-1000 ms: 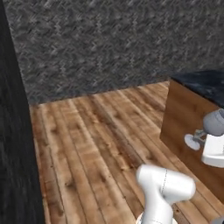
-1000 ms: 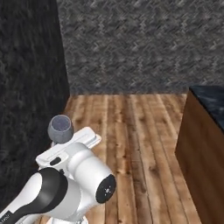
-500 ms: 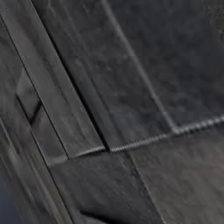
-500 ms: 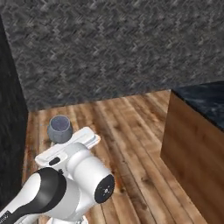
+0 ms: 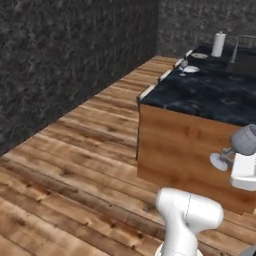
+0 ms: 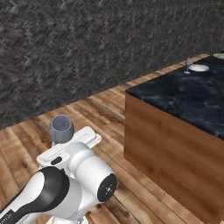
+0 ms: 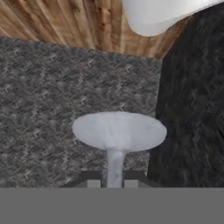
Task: Retrieve the wine glasses from the counter and place one next to each plate.
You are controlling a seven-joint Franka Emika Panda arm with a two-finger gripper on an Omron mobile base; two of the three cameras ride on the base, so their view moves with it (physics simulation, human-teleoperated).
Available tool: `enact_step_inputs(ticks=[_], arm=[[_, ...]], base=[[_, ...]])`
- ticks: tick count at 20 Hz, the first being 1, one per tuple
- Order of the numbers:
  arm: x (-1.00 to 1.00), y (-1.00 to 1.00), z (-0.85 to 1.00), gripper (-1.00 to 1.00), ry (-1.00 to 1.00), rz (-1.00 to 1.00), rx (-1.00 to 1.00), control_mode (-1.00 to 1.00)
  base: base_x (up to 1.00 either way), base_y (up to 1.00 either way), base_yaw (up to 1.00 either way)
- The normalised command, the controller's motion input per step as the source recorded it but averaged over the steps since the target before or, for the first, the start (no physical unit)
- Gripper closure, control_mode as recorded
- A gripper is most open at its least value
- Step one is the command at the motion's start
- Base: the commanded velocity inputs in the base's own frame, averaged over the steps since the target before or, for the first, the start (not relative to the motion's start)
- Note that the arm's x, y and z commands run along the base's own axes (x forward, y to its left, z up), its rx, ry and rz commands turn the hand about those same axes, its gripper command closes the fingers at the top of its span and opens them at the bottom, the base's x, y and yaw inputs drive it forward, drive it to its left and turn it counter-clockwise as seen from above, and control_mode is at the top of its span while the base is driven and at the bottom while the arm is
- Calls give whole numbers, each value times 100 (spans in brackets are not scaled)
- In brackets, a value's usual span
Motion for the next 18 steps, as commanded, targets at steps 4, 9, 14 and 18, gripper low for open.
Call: enact_step_inputs(ticks=[4, 9, 14, 18], arm=[[0, 0, 0, 100, 0, 0, 0, 100], [0, 0, 0, 100, 0, 0, 0, 100], [0, 0, 0, 100, 0, 0, 0, 100], [0, 0, 0, 100, 0, 0, 0, 100]], base=[[94, 98, -57], [86, 100, -51], [89, 100, -54], [84, 100, -53]])
